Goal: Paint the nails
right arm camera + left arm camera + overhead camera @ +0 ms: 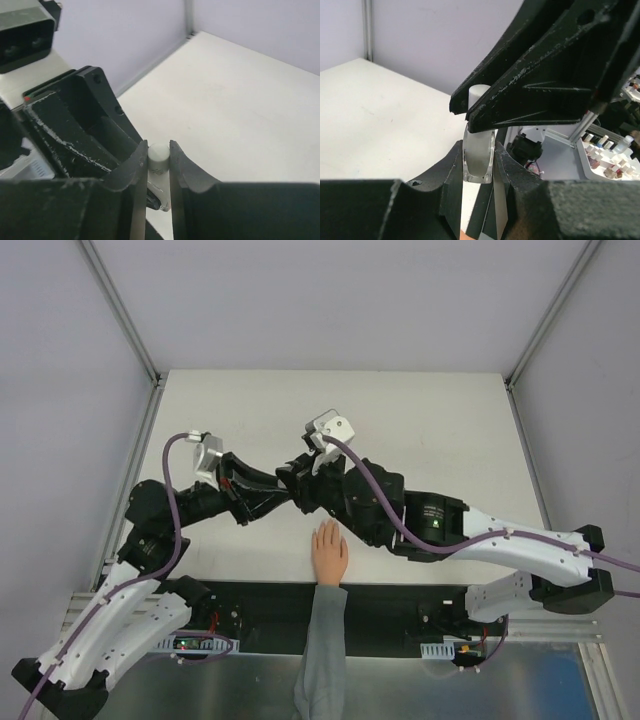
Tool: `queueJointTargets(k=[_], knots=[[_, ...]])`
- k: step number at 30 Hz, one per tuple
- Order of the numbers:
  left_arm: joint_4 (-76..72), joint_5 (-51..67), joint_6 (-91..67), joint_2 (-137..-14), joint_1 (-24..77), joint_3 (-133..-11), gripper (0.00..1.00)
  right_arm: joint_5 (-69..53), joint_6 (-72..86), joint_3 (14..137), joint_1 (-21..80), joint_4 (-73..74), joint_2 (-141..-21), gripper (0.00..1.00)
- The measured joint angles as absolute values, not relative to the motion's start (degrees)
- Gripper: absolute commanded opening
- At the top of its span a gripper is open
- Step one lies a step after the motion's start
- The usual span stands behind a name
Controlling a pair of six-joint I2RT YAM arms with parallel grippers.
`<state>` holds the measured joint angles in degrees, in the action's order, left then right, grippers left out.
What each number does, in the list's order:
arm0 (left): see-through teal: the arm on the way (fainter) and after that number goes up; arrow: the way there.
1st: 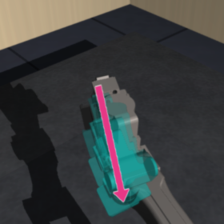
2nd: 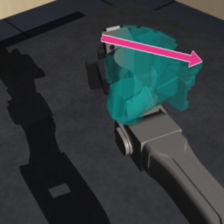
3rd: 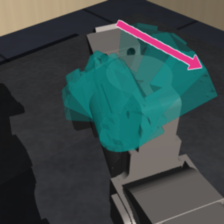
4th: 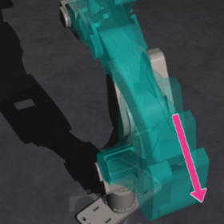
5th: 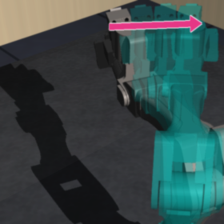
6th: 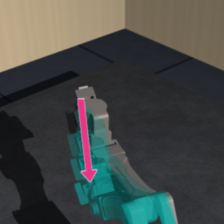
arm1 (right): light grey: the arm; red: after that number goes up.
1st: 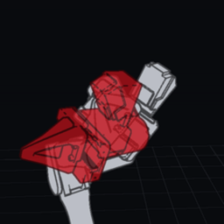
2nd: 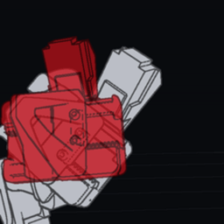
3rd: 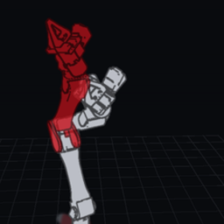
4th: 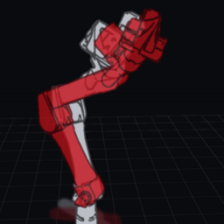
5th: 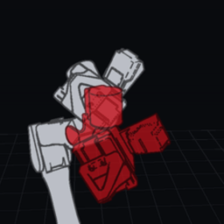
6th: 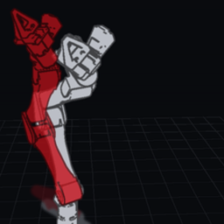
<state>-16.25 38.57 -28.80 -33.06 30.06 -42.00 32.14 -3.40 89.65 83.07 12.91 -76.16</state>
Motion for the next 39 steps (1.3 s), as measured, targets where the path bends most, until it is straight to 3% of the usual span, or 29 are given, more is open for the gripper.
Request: queueJointTargets(k=[5,7,15,18,26,29,30,33,39], knots=[[-18.15,37.89,-28.12,-36.32,30.06,-40.18,0.00,37.39,-4.29,89.54,82.11,15.35,-77.78,0.33],[-18.68,37.45,-28.27,-35.70,30.04,-39.48,0.00,33.69,-5.54,89.65,81.06,16.69,-77.65,0.38],[-20.95,39.00,-33.65,-30.83,29.12,-36.58,0.00,-8.86,-7.05,91.79,64.20,22.74,-76.03,0.66],[-22.17,41.41,-35.90,-28.84,29.12,-35.31,0.00,-23.51,-6.87,92.33,59.66,23.46,-76.51,0.67],[-25.04,46.96,-39.94,-27.16,29.12,-34.44,0.00,-48.40,-0.36,92.86,56.31,15.84,-81.25,0.52],[-26.13,48.05,-40.53,-26.85,29.12,-34.44,0.00,-52.71,3.09,92.86,56.03,12.05,-83.40,0.31],[-26.68,48.34,-40.84,-26.87,29.12,-34.44,0.00,-53.54,3.64,92.88,56.03,11.27,-83.85,0.17],[-27.14,49.12,-41.91,-26.87,29.12,-34.44,0.00,-55.48,5.63,92.90,56.03,8.27,-85.17,0.01],[-25.15,45.67,-41.30,-26.13,29.15,-34.70,0.00,-50.92,3.46,92.25,56.55,8.36,-84.12,0.01]])
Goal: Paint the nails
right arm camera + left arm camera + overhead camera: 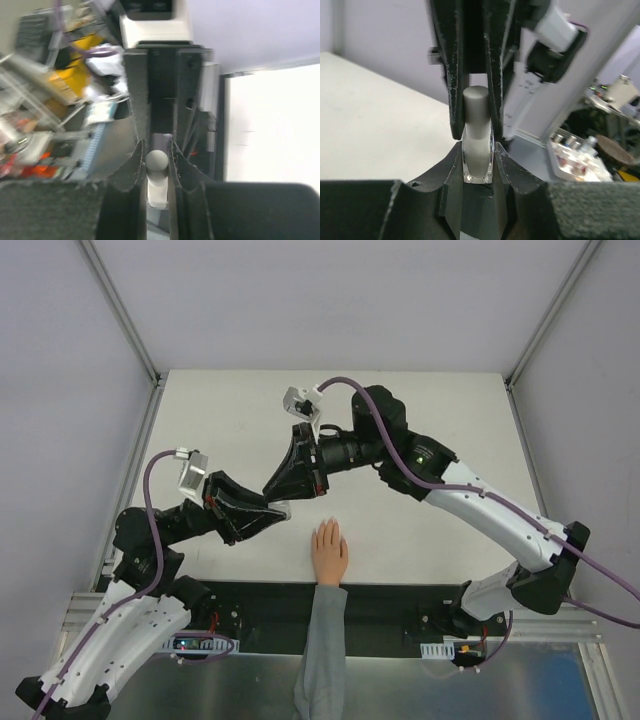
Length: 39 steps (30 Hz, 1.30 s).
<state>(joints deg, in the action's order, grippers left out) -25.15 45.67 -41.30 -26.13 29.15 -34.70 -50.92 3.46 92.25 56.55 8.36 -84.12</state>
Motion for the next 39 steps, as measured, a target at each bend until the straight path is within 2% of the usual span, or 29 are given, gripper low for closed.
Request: queueJointTargets(k=[2,4,8,10,12,15,16,17,19,20,25,30,36,39], knots=[[-20.16,42.68,-37.87,-25.78,29.15,-35.73,0.00,-40.42,1.02,91.98,58.98,11.66,-82.43,0.01],[-14.90,38.28,-33.39,-25.96,29.12,-37.28,0.00,-14.24,-2.55,91.92,66.48,15.88,-79.61,0.01],[-12.45,36.36,-27.14,-28.99,30.20,-40.32,0.00,21.17,-3.84,90.54,79.48,15.51,-77.32,0.01],[-12.62,35.81,-25.39,-32.88,30.48,-41.65,0.00,30.20,-2.79,90.11,80.88,14.94,-77.60,0.01],[-13.72,35.44,-24.71,-36.29,30.70,-41.89,0.00,33.89,-2.33,90.08,80.29,15.59,-78.32,0.04],[-14.37,35.42,-24.58,-39.09,30.74,-41.89,0.00,35.79,-2.55,90.11,79.07,17.12,-79.24,0.23],[-14.39,35.53,-24.60,-39.29,30.74,-41.80,0.00,35.11,-2.68,90.21,78.54,17.69,-79.35,0.28],[-14.57,35.64,-24.62,-39.22,30.74,-41.67,0.00,34.20,-2.68,90.35,78.15,17.98,-79.35,0.39],[-15.09,35.33,-24.86,-38.00,30.61,-41.28,0.00,28.16,-3.55,90.67,76.53,19.64,-79.07,0.48],[-15.00,35.03,-25.12,-37.10,30.20,-40.80,0.00,24.93,-3.99,90.67,75.13,20.45,-78.72,0.63],[-15.70,36.21,-27.90,-30.68,29.43,-36.27,0.00,-8.91,-5.58,90.06,62.98,21.58,-75.92,0.76],[-17.65,40.99,-31.68,-24.45,29.23,-33.74,0.00,-34.44,-5.61,90.15,57.91,20.64,-76.53,0.72],[-21.21,46.59,-34.81,-24.71,29.23,-33.74,0.00,-49.84,-1.52,91.59,56.47,15.27,-82.28,0.56],[-22.41,48.60,-35.83,-25.26,29.23,-33.76,0.00,-53.25,1.45,91.59,56.31,11.88,-84.51,0.41]])
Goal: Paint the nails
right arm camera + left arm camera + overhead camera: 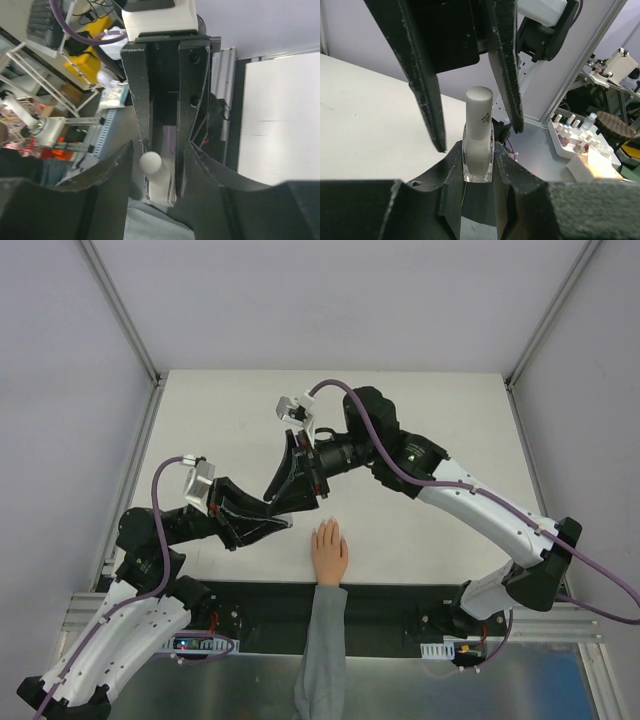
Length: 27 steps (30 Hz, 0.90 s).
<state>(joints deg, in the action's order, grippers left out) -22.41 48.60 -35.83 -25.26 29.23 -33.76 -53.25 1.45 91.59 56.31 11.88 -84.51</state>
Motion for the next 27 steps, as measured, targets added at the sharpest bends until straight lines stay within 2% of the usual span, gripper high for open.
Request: queueJointTargets(k=[1,3,4,5,9,11,13,17,20,23,24,25,26,27], knots=[[-22.72,49.30,-36.16,-25.47,29.23,-33.76,0.00,-54.08,2.37,91.59,56.31,10.83,-84.99,0.33],[-23.29,50.04,-36.67,-25.80,29.23,-33.76,0.00,-55.20,3.77,91.59,56.31,9.13,-85.54,0.22],[-23.44,50.24,-36.71,-25.91,29.23,-33.74,0.00,-55.53,4.23,91.59,56.31,8.67,-85.58,0.07],[-23.57,50.43,-36.73,-26.00,29.23,-33.74,0.00,-56.03,4.82,91.59,56.31,8.10,-85.58,0.01],[-23.38,48.93,-37.82,-26.15,29.26,-33.93,0.00,-55.09,3.31,90.87,56.34,6.11,-85.17,0.01],[-21.56,46.94,-36.60,-26.26,29.28,-34.06,0.00,-50.33,2.13,88.99,56.58,6.59,-83.37,0.01],[-18.24,43.46,-34.24,-26.52,29.30,-34.81,0.00,-39.27,-0.14,87.59,58.57,8.27,-81.12,0.01],[-13.28,37.06,-28.62,-28.86,29.76,-37.54,0.00,11.84,-2.46,85.25,74.76,10.24,-76.31,0.01],[-13.41,37.34,-25.89,-32.93,30.61,-40.34,0.00,31.48,-2.15,86.91,80.88,10.39,-77.38,0.01],[-14.94,36.75,-25.15,-37.80,30.63,-41.87,0.00,40.07,-2.50,91.02,80.77,13.30,-80.88,0.12],[-15.18,36.77,-24.99,-38.76,30.63,-41.87,0.00,40.95,-2.66,91.33,80.31,14.24,-81.34,0.22],[-15.14,36.97,-24.84,-39.22,30.63,-41.85,0.00,40.51,-2.81,91.33,79.77,15.33,-81.43,0.26],[-15.18,37.08,-24.77,-39.40,30.65,-41.69,0.00,39.24,-2.90,91.33,79.11,16.12,-81.43,0.35],[-15.38,37.19,-24.77,-39.29,30.65,-41.39,0.00,37.78,-2.92,91.33,78.54,16.36,-81.34,0.48]])
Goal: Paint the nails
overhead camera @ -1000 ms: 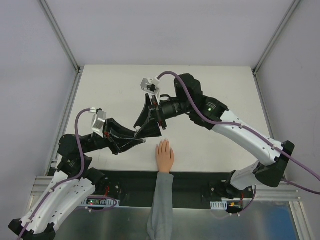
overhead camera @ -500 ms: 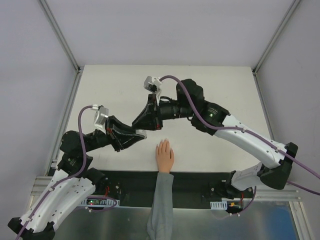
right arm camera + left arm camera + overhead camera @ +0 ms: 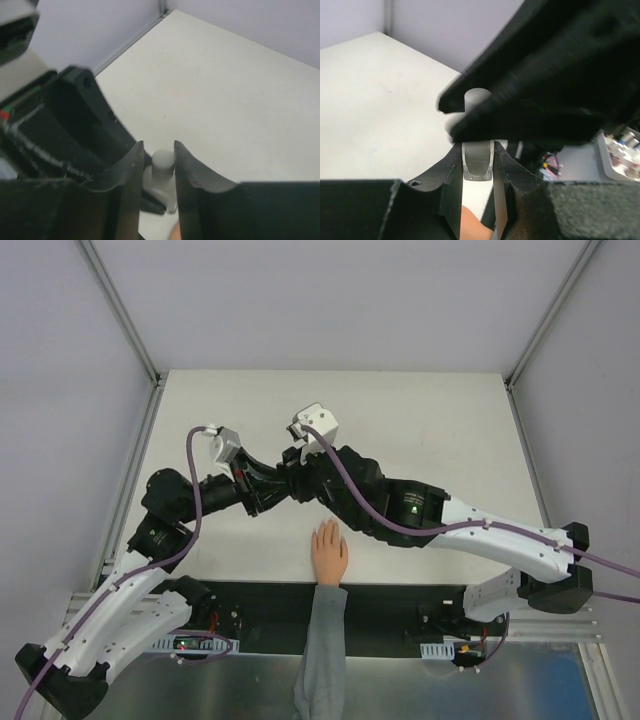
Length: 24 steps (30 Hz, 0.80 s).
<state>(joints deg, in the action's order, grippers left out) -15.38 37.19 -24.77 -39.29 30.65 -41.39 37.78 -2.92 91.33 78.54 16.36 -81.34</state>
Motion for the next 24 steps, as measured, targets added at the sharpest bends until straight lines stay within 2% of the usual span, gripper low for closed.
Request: queueJointTargets(k=[2,4,10,13,19,20,22,23,24], knots=[[-15.68,37.01,-24.73,-37.91,30.20,-40.60,0.00,31.05,-4.43,91.05,77.23,18.02,-80.71,0.63],[-15.53,38.24,-24.77,-35.90,29.50,-39.35,0.00,22.87,-5.56,90.43,74.87,18.79,-79.09,0.73],[-17.63,46.11,-26.24,-31.33,29.52,-36.77,0.00,-13.43,-7.60,87.61,62.65,18.68,-74.56,0.75],[-18.41,49.06,-27.11,-30.15,29.52,-35.88,0.00,-27.64,-7.35,87.61,59.05,17.34,-75.77,0.71],[-20.27,53.01,-29.36,-29.87,29.52,-35.70,0.00,-46.06,-3.27,87.72,57.49,11.68,-82.19,0.43],[-20.43,53.41,-29.50,-29.87,29.52,-35.70,0.00,-48.16,-1.91,87.72,57.41,10.74,-83.20,0.32],[-20.29,53.84,-29.74,-29.58,29.41,-35.66,0.00,-51.53,0.45,87.68,57.10,8.95,-84.25,0.16],[-20.36,53.69,-29.78,-29.34,29.32,-35.66,0.00,-51.70,1.32,87.61,56.71,8.25,-84.27,0.01],[-20.43,52.84,-30.13,-29.08,29.19,-35.68,0.00,-51.13,1.74,87.50,56.36,7.55,-84.27,0.01]])
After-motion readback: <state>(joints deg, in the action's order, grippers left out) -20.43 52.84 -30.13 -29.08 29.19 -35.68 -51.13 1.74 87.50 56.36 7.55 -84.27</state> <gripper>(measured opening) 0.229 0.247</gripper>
